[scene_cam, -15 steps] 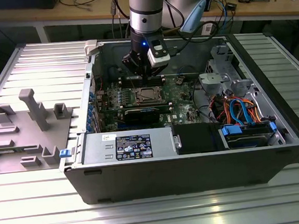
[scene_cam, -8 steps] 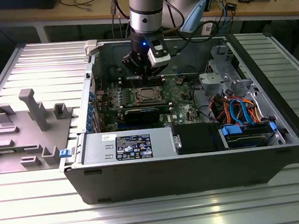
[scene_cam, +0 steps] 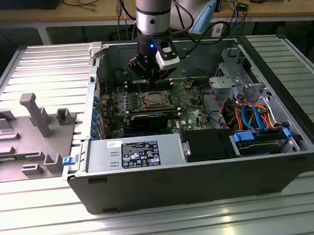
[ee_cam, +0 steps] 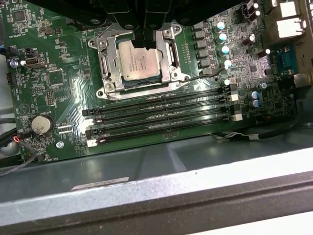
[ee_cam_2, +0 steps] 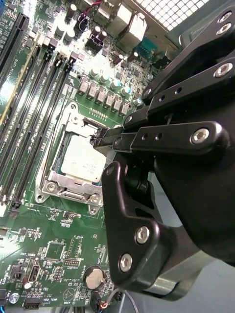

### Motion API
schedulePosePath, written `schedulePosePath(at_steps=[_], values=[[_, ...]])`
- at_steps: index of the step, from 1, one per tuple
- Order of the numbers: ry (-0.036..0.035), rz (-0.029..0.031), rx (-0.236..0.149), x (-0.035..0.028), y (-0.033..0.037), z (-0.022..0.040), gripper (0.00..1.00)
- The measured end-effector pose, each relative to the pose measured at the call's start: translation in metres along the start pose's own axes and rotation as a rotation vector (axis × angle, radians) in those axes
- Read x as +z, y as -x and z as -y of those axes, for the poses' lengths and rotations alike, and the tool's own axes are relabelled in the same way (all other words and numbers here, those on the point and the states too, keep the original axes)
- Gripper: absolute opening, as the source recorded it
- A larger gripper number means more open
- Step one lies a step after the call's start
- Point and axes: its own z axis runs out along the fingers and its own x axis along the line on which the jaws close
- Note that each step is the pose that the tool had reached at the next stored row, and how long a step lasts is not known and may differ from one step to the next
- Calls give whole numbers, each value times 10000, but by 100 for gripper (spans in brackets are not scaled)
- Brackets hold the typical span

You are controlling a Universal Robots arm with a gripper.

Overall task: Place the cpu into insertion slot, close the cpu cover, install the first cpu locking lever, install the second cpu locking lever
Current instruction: 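Install the first cpu locking lever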

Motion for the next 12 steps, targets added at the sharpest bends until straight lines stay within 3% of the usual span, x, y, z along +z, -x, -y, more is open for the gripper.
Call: schedulePosePath(at_steps=[12], values=[[-1,5,-205,0,0,0,11]])
